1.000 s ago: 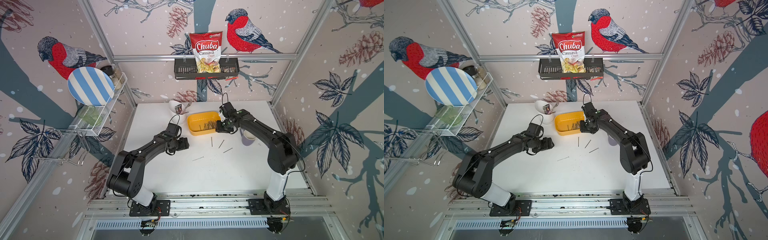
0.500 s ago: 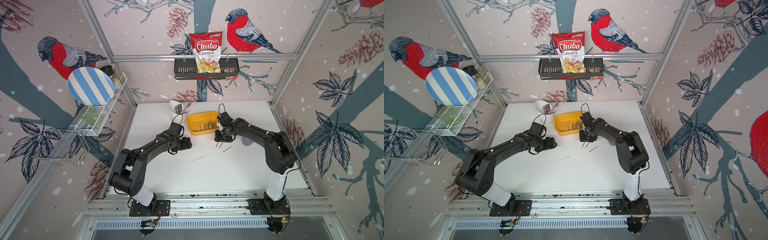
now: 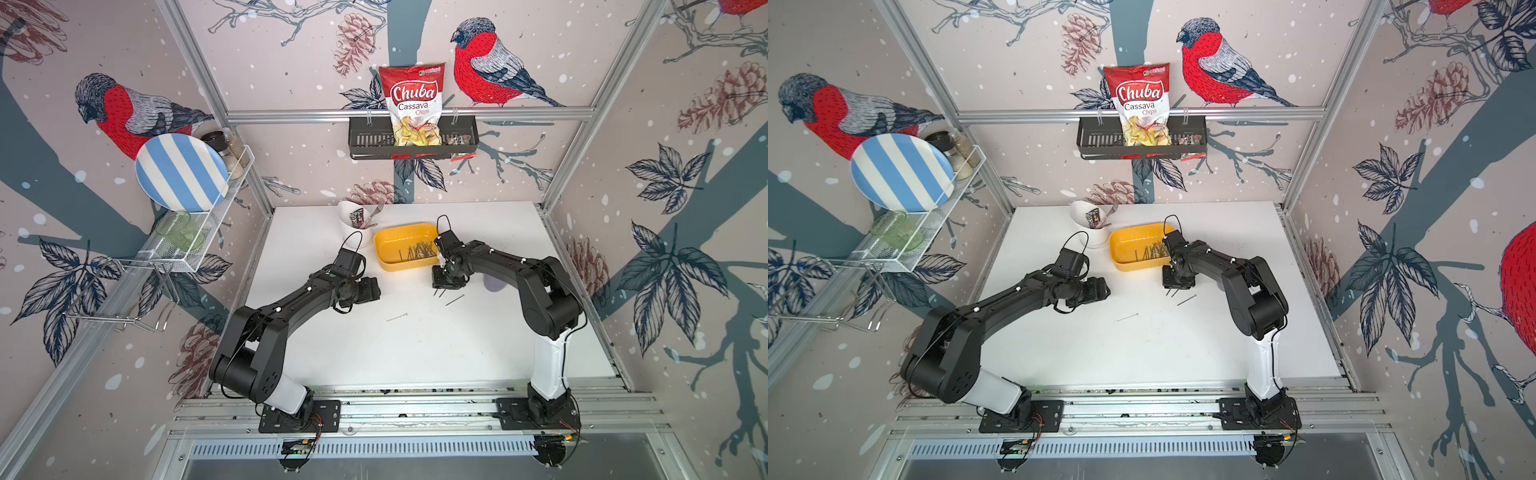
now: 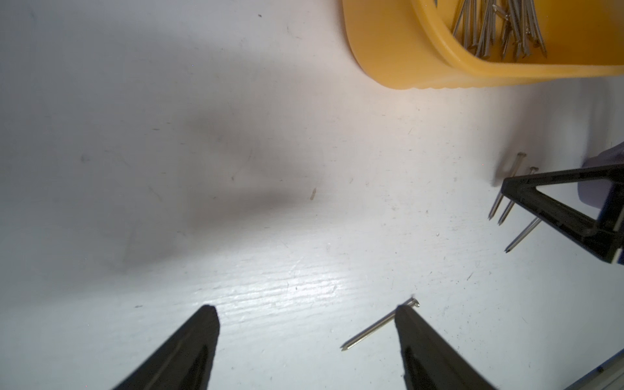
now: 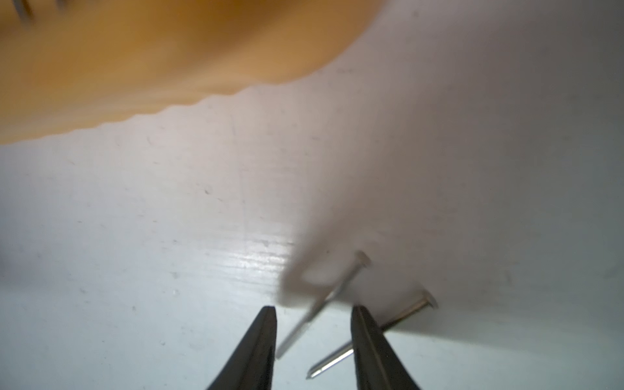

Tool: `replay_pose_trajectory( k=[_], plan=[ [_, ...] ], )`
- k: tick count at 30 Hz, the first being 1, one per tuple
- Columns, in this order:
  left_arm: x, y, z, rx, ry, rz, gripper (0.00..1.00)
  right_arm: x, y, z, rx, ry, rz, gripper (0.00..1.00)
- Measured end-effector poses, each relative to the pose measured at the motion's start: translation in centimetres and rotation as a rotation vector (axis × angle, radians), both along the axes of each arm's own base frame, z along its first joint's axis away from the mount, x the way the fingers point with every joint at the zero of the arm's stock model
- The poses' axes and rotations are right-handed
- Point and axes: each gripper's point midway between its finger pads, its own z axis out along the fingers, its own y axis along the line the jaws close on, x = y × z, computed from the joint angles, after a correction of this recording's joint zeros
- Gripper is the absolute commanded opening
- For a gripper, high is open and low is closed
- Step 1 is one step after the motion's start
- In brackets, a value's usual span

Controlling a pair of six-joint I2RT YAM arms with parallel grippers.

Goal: Put the nails on the desktop into the storage box
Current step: Pick up the nail from the center of the board.

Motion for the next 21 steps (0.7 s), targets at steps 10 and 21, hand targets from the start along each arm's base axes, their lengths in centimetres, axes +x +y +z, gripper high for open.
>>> replay_pose_trajectory(
  k=[10, 21],
  plan=[
    [0.0, 0.0, -0.3, -0.003, 0.009, 0.009, 0.84, -1.2, -0.7, -0.2, 0.009, -0.005, 0.0, 0.41],
    [-1.0, 0.0, -1.4, -0.002, 0.044, 0.021, 0.84, -1.9, 3.4, 2.1, 0.101, -0.05, 0.122, 0.47]
  ],
)
